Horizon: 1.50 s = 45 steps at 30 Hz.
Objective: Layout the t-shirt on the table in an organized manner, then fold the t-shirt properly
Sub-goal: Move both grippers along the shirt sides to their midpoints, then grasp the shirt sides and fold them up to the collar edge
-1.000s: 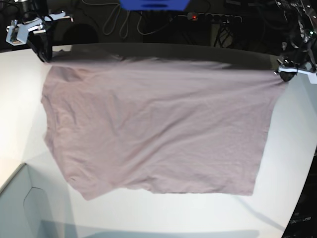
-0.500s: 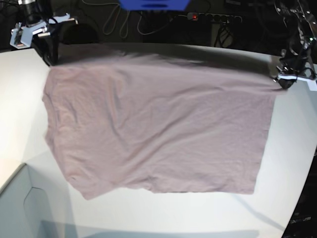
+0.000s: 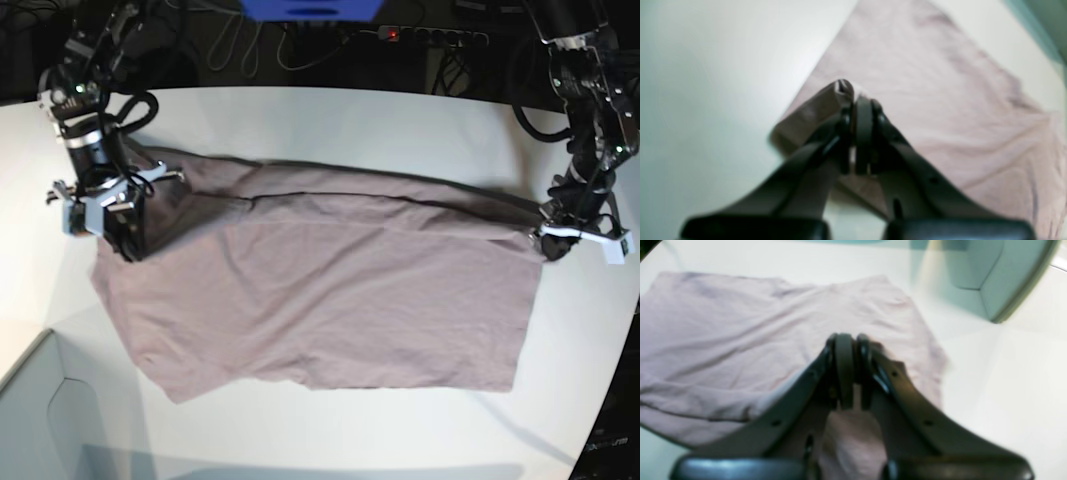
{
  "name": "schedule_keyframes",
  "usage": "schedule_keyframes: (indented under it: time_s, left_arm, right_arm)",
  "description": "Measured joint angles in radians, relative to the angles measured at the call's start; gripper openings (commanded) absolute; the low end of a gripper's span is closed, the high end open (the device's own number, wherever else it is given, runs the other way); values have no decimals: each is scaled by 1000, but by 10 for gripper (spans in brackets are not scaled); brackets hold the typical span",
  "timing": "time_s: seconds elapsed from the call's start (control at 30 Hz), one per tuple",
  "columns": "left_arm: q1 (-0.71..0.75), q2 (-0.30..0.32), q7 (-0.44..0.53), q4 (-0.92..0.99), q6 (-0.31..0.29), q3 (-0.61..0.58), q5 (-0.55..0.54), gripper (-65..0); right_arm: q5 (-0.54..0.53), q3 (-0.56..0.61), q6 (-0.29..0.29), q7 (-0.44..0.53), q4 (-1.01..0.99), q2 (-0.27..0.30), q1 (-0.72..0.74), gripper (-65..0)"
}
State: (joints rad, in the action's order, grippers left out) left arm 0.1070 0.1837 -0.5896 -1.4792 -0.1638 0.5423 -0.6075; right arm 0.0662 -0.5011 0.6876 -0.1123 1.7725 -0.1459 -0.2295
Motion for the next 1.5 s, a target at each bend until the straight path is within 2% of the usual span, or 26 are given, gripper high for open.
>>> schedule_keyframes:
  time_s: [0.17,0.37,0.7,0.83,1.2,1.5]
  left_arm:
    - [-54,27,2,92,3,-13,-2,-648]
    - [-68,66,1,167,3,-11,1,-648]
    - [-111,77,2,179,3,-13,1,-648]
    - [-154,82,13,251,2,-11,-1,-648]
    - [-250,85,13,350,3,-15,0,-648]
    - [-258,82,11,354,3,-15,2,-643]
  right_arm:
    - [120,17,2,8,-151,5,164,-650]
    - [216,16,3,7,-288,17,279,-650]
    - [225,16,3,7,-394,39,375,-650]
    - [227,14,3,6,-446,60,391,-650]
    - [222,15,2,7,-496,71,467,-650]
    - [229,14,3,5,-573,101,470,-650]
